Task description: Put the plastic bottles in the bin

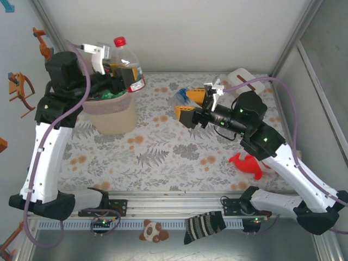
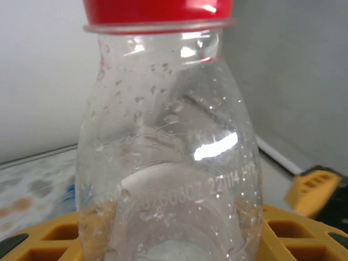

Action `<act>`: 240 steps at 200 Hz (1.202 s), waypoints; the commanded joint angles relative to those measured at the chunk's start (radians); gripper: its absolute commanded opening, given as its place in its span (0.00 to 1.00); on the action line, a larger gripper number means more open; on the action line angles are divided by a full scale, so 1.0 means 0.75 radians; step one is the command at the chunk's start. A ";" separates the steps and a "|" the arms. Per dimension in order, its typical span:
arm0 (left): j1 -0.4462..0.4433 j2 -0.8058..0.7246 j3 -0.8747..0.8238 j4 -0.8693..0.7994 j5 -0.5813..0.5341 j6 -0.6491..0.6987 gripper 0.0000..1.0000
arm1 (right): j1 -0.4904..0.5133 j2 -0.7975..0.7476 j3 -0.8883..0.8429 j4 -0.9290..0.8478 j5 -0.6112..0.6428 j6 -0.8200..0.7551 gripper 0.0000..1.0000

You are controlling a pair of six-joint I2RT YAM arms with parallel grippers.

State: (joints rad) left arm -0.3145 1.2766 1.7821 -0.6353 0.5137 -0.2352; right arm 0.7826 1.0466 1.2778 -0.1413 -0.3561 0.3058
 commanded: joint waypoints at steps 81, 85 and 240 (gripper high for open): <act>0.275 0.260 0.329 -0.699 -0.709 0.428 0.52 | 0.010 0.046 0.029 -0.053 0.017 -0.052 0.84; 0.282 0.271 0.338 -0.704 -0.727 0.439 0.52 | 0.010 0.048 0.030 -0.054 0.017 -0.053 0.84; 0.440 0.710 0.582 -0.902 -0.865 0.521 0.50 | 0.010 0.052 0.027 -0.077 0.010 -0.060 0.83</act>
State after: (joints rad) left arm 0.0067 1.7748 2.2185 -1.2377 -0.1341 0.1589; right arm 0.7826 1.0885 1.2781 -0.1986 -0.3496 0.2821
